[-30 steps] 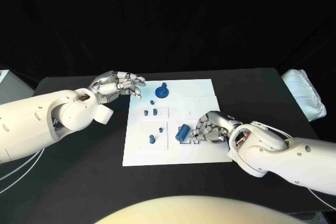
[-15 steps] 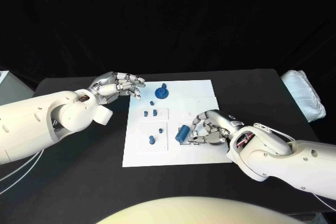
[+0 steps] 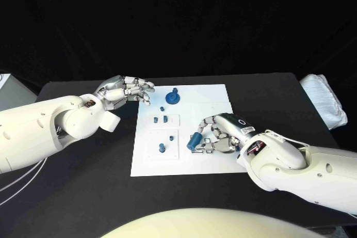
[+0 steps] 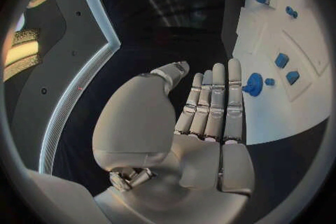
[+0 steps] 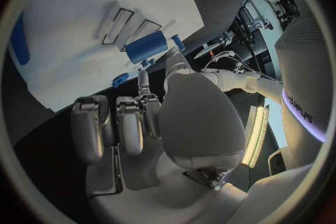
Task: Assemble the parts on the task board
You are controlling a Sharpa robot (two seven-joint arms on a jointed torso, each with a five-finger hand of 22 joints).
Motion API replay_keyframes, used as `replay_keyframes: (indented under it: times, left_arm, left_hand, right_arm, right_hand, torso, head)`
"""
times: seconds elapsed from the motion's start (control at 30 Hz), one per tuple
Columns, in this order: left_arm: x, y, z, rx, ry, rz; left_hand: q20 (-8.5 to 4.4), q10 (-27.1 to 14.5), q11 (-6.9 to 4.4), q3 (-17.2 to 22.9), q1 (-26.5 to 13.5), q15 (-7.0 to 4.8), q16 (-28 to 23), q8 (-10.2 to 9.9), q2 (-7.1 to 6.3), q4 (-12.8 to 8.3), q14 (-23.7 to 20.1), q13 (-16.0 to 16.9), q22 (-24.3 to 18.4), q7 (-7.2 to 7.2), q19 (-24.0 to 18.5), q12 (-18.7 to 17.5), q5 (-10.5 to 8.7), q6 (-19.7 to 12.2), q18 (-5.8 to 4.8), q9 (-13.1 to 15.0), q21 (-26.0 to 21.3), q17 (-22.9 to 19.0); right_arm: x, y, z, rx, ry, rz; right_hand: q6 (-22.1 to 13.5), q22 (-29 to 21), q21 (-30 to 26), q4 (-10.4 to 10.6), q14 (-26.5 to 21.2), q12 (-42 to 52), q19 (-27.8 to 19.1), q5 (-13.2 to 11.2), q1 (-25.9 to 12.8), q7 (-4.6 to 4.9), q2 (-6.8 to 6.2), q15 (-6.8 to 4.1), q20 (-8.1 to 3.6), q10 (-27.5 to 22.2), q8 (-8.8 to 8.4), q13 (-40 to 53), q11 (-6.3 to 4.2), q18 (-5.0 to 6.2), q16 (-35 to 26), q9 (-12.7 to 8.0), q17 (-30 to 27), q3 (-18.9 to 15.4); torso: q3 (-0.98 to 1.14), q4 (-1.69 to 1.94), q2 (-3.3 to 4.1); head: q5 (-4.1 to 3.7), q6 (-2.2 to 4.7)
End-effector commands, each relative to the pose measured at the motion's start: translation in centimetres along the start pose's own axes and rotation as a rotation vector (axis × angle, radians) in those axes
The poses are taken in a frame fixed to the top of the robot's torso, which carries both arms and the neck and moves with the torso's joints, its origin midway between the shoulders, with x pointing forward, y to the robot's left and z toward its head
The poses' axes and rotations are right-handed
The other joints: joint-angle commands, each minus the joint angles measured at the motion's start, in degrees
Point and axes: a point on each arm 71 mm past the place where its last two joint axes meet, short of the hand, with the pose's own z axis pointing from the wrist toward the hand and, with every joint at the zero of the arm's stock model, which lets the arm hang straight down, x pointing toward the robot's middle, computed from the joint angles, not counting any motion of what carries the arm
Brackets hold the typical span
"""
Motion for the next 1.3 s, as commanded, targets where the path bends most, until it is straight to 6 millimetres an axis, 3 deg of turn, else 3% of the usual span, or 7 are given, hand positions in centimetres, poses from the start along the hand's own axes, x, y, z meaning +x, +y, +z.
replay_keyframes:
  times: [0.03,0.17,0.37,0.83,0.97,1.17,1.3]
  left_arm:
    - [0.2,0.0,0.0,0.006,0.018,-0.012]
    - [0.2,0.0,0.0,0.005,0.018,-0.012]
    - [0.2,0.0,0.0,0.004,0.019,-0.012]
    - [0.2,0.0,0.0,-0.001,0.022,-0.013]
    - [0.2,0.0,0.0,-0.003,0.023,-0.013]
    - [0.1,0.1,-0.1,-0.005,0.021,-0.012]
    - [0.0,0.1,-0.1,-0.006,0.018,-0.011]
  left_hand:
    - [-0.02,-0.3,0.15,0.4,0.3,0.04,0.2,0.3,0.43,0.0,-0.4,0.1,0.0,-0.13,0.1,-0.2,0.15,0.3,0.72,0.1,-0.2,0.0]
    - [-0.02,-0.3,0.15,0.4,0.3,0.04,0.2,0.3,0.43,0.0,-0.4,0.1,0.0,-0.13,0.1,-0.2,0.15,0.3,0.72,0.1,-0.2,0.0]
    - [-0.02,-0.3,0.15,0.4,0.3,0.04,0.2,0.3,0.43,0.0,-0.4,0.1,0.0,-0.13,0.1,-0.2,0.15,0.3,0.72,0.1,-0.2,0.0]
    - [-0.03,-0.3,0.18,0.4,0.3,0.06,0.2,0.4,0.41,0.0,-0.5,0.1,0.0,-0.09,0.1,-0.2,0.11,0.3,0.7,0.0,-0.1,0.0]
    - [-0.03,-0.3,0.18,0.4,0.3,0.06,0.2,0.4,0.41,0.0,-0.5,0.1,0.0,-0.09,0.1,-0.2,0.11,0.3,0.7,0.0,-0.1,0.0]
    - [-0.03,-0.3,0.18,0.4,0.3,0.06,0.2,0.4,0.41,0.0,-0.5,0.1,0.0,-0.09,0.1,-0.2,0.11,0.3,0.7,0.0,-0.1,0.0]
    - [-0.03,-0.3,0.18,0.4,0.3,0.06,0.2,0.4,0.41,0.0,-0.5,0.1,0.0,-0.09,0.1,-0.2,0.11,0.3,0.7,0.0,-0.1,0.0]
  right_arm:
    - [0.0,0.3,0.1,-0.026,-0.023,-0.061]
    - [0.0,0.4,0.2,-0.01,-0.04,-0.063]
    - [0.0,0.6,0.3,0.017,-0.064,-0.051]
    - [0.8,0.9,0.8,0.092,0.012,-0.102]
    - [0.8,1.3,0.9,0.044,0.016,-0.084]
    - [0.5,1.9,0.9,-0.095,0.037,-0.059]
    - [0.2,1.9,0.8,-0.174,0.085,-0.078]
  right_hand:
    - [-0.4,14.1,-0.3,-0.1,5.8,-0.3,5.1,-0.4,0.0,0.23,-0.58,0.36,0.51,-0.1,-0.35,9.2,0.37,-0.09,-0.1,-0.1,14.3,-0.4]
    - [1.9,14.1,-0.1,0.0,5.6,0.3,5.1,-0.6,-0.1,-0.34,-0.24,0.12,0.48,0.3,0.65,9.5,-0.04,-0.11,-0.4,0.2,13.8,-0.5]
    - [6.4,14.4,1.1,0.2,5.7,2.1,5.4,4.7,-8.0,-2.28,0.89,-1.39,-0.84,1.9,2.91,10.7,-1.79,-0.33,-0.4,0.8,13.9,-5.1]
    - [10.5,14.9,2.8,0.3,6.0,6.8,5.8,3.9,-18.8,-4.77,3.27,-3.27,-2.53,5.1,7.7,14.1,-3.98,-0.66,0.3,3.6,15.1,-6.0]
    - [4.1,14.8,2.4,0.0,6.0,5.2,5.7,6.2,-8.1,-2.47,1.95,-1.84,-1.78,4.1,3.2,13.0,-2.02,-0.6,0.3,2.0,15.1,-4.9]
    - [-1.7,14.3,0.3,-1.2,6.0,4.2,5.2,5.0,6.7,0.88,0.9,0.84,0.54,3.2,-3.71,12.4,0.91,-0.22,0.3,-0.9,15.1,0.6]
    - [-4.0,14.0,-0.9,-2.5,6.0,3.6,4.8,5.9,12.2,0.19,0.2,0.11,0.62,2.4,-6.51,12.0,-0.24,0.04,0.3,-2.3,15.1,4.3]
  torso:
    - [0.06,0.04,0.05]
    - [0.05,0.04,0.04]
    - [0.04,-0.06,0.0]
    - [-0.02,-0.05,0.03]
    - [-0.02,0.0,0.0]
    - [-0.01,0.04,-0.02]
    - [0.02,-0.07,-0.03]
  head:
    - [0.07,-0.05]
    - [0.06,-0.13]
    - [0.1,-0.23]
    - [0.01,-0.17]
    - [0.06,-0.28]
    - [0.32,-0.43]
    - [0.54,-0.52]
